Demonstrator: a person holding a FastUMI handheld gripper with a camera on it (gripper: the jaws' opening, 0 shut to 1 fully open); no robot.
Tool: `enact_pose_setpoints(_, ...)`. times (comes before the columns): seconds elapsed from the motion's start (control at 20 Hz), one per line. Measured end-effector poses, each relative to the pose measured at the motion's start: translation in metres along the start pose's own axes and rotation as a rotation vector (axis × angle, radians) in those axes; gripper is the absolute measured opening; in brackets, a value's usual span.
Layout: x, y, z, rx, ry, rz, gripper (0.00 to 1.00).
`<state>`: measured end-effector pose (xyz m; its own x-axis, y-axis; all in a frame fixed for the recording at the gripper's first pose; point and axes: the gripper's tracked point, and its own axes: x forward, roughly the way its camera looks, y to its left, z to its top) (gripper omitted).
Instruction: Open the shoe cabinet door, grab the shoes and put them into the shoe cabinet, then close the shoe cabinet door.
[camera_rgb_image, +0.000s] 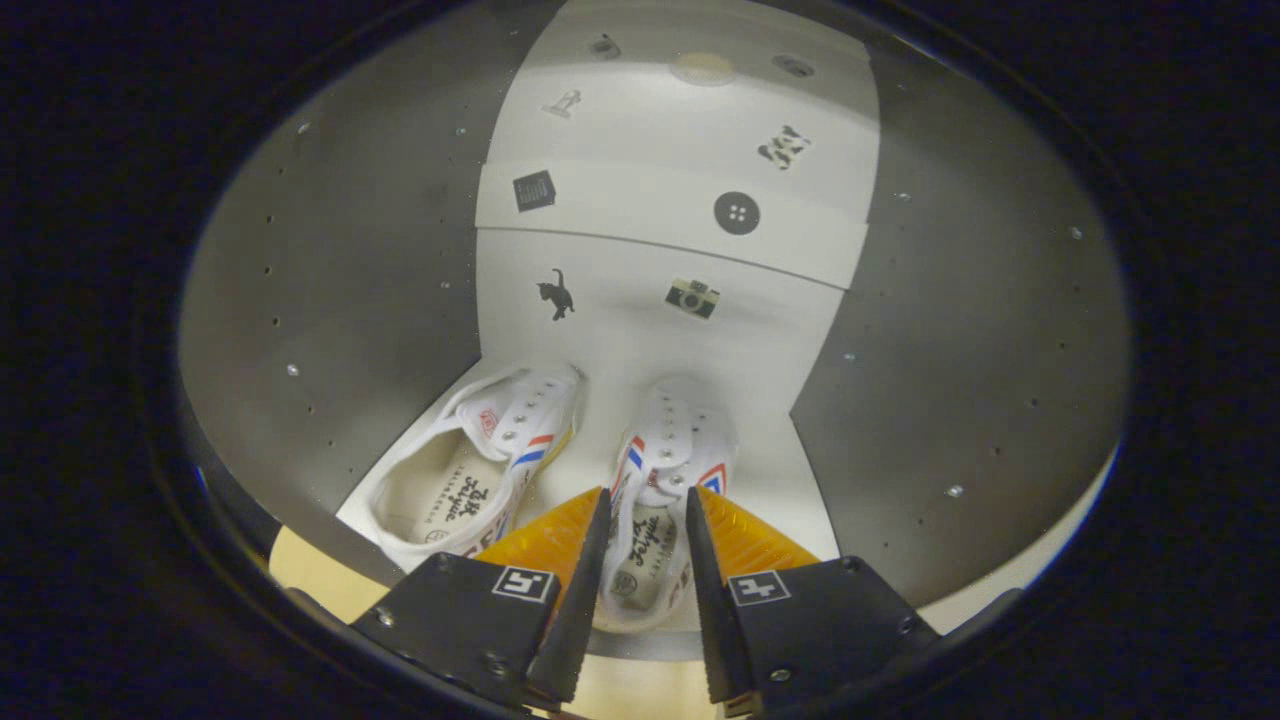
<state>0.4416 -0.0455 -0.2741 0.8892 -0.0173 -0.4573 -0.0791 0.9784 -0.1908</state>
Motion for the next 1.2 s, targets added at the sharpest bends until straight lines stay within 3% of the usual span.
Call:
enact_pose_setpoints(0.15, -0.041, 0.003, 0.008, -0.033, -0.051, -0.008, 0.55)
enact_pose_setpoints(0.65, -0.233, 0.009, 0.018, 0.021, -0.252, 0.052, 0.99)
enact_pose_setpoints(0.85, -0.308, 0.006, 0.011, 0.122, -0.283, 0.109, 0.99)
enact_pose_setpoints(1.2, -0.439, -0.005, 0.002, 0.178, -0.386, 0.202, 1.0)
